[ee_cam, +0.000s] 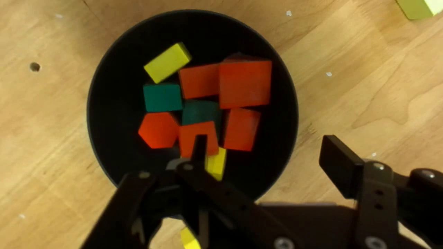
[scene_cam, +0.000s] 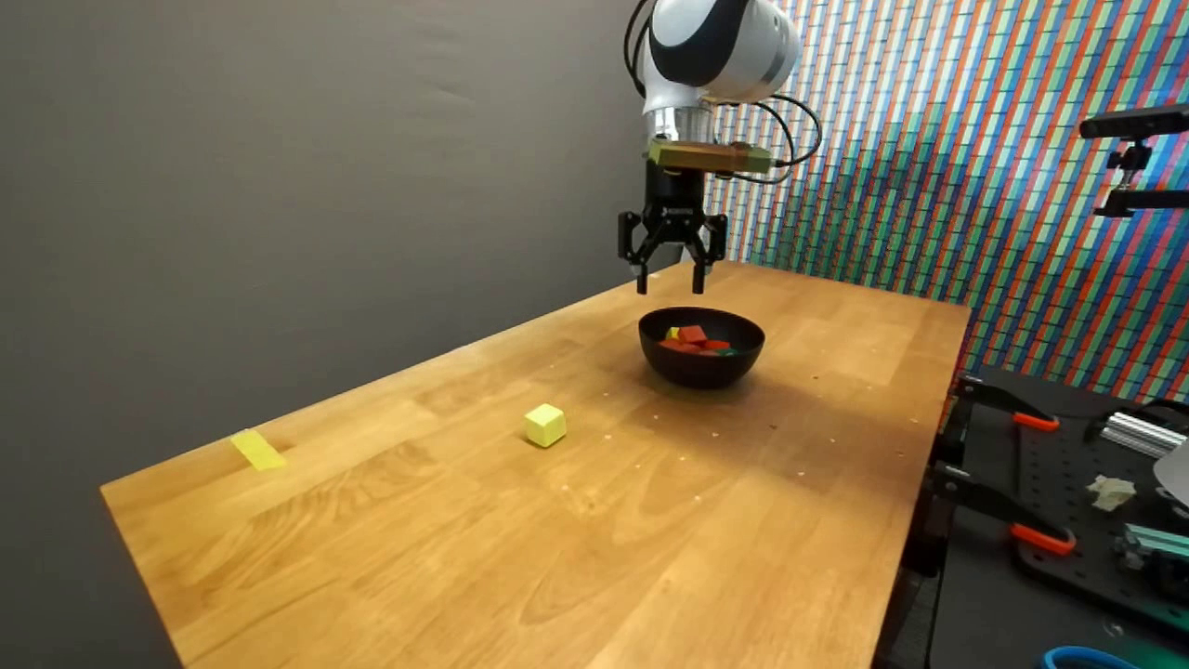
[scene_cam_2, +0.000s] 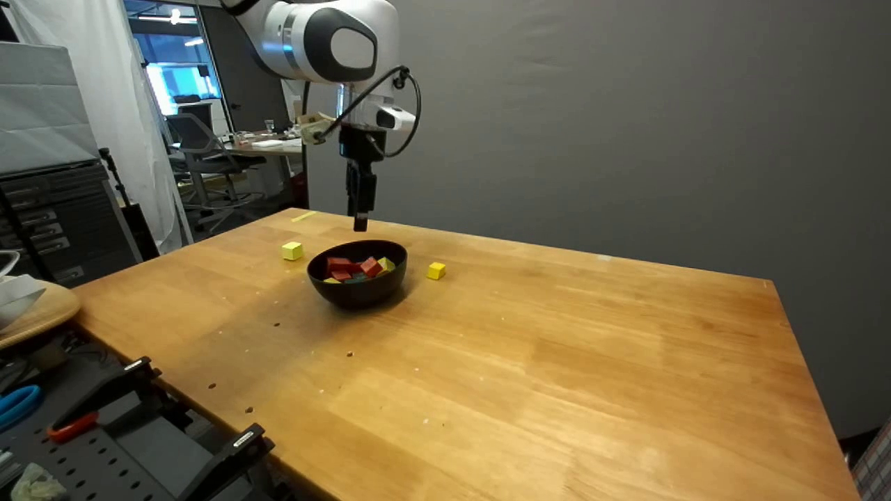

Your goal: Remove the cubes from the bowl

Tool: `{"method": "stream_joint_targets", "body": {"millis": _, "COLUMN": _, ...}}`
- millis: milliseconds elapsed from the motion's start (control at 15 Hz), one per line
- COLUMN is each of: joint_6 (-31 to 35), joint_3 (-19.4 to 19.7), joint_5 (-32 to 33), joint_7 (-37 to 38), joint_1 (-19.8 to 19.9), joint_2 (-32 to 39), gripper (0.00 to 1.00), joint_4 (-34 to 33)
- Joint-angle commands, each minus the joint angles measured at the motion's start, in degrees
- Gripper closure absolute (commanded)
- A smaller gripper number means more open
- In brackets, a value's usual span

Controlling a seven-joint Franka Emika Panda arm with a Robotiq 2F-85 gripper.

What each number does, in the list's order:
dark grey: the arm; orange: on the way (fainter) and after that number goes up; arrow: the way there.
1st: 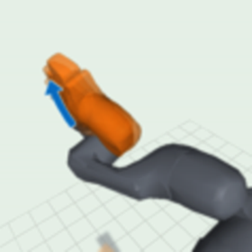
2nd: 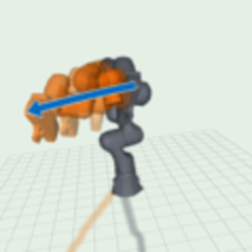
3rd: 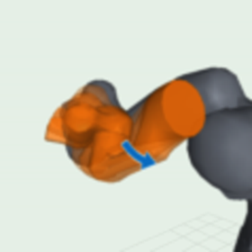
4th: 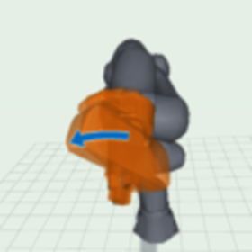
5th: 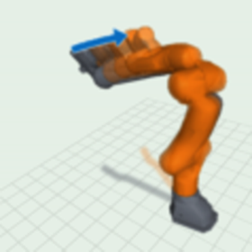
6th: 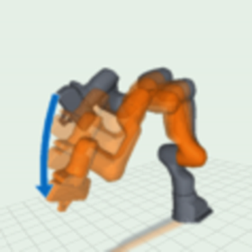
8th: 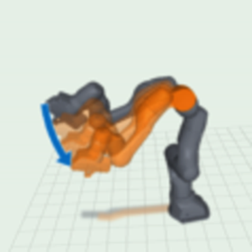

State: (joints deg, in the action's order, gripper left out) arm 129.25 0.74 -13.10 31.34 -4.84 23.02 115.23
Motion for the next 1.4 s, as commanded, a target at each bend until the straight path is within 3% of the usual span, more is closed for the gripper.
{"method": "stream_joint_targets", "body": {"millis": 0, "joint_6": 1.5, "joint_3": 0.7, "joint_5": -4.1, "joint_7": 2.6, "joint_1": 1.3, "joint_2": -0.6, "gripper": 0.18, "joint_4": 2.3}}
{"method": "stream_joint_targets", "body": {"millis": 267, "joint_6": 5.0, "joint_3": 1.3, "joint_5": -2.9, "joint_7": 1.3, "joint_1": 1.7, "joint_2": 1.1, "gripper": 0.15, "joint_4": 3.6}}
{"method": "stream_joint_targets", "body": {"millis": 400, "joint_6": 6.6, "joint_3": 1.6, "joint_5": -2.1, "joint_7": 0.8, "joint_1": 1.4, "joint_2": 2.3, "gripper": 0.21, "joint_4": 4.0}}
{"method": "stream_joint_targets", "body": {"millis": 467, "joint_6": 7.3, "joint_3": 1.7, "joint_5": -1.5, "joint_7": 0.7, "joint_1": 1.1, "joint_2": 2.9, "gripper": 0.26, "joint_4": 4.1}}
{"method": "stream_joint_targets", "body": {"millis": 600, "joint_6": 8.0, "joint_3": 1.9, "joint_5": 0.1, "joint_7": 0.7, "joint_1": 0.7, "joint_2": 4.4, "gripper": 0.5, "joint_4": 3.6}}
{"method": "stream_joint_targets", "body": {"millis": 667, "joint_6": 8.3, "joint_3": 2.1, "joint_5": 0.9, "joint_7": 0.9, "joint_1": 0.4, "joint_2": 5.2, "gripper": 0.51, "joint_4": 3.3}}
{"method": "stream_joint_targets", "body": {"millis": 933, "joint_6": 10.0, "joint_3": 2.1, "joint_5": 2.1, "joint_7": 0.9, "joint_1": 0.0, "joint_2": 6.3, "gripper": 0.82, "joint_4": 2.9}}
{"method": "stream_joint_targets", "body": {"millis": 1133, "joint_6": 9.1, "joint_3": 1.5, "joint_5": 1.9, "joint_7": 0.3, "joint_1": 0.1, "joint_2": 3.8, "gripper": 0.81, "joint_4": 3.6}}
{"method": "stream_joint_targets", "body": {"millis": 1333, "joint_6": 7.0, "joint_3": 0.8, "joint_5": 3.2, "joint_7": -0.8, "joint_1": -1.4, "joint_2": -4.0, "gripper": 0.81, "joint_4": 6.0}}
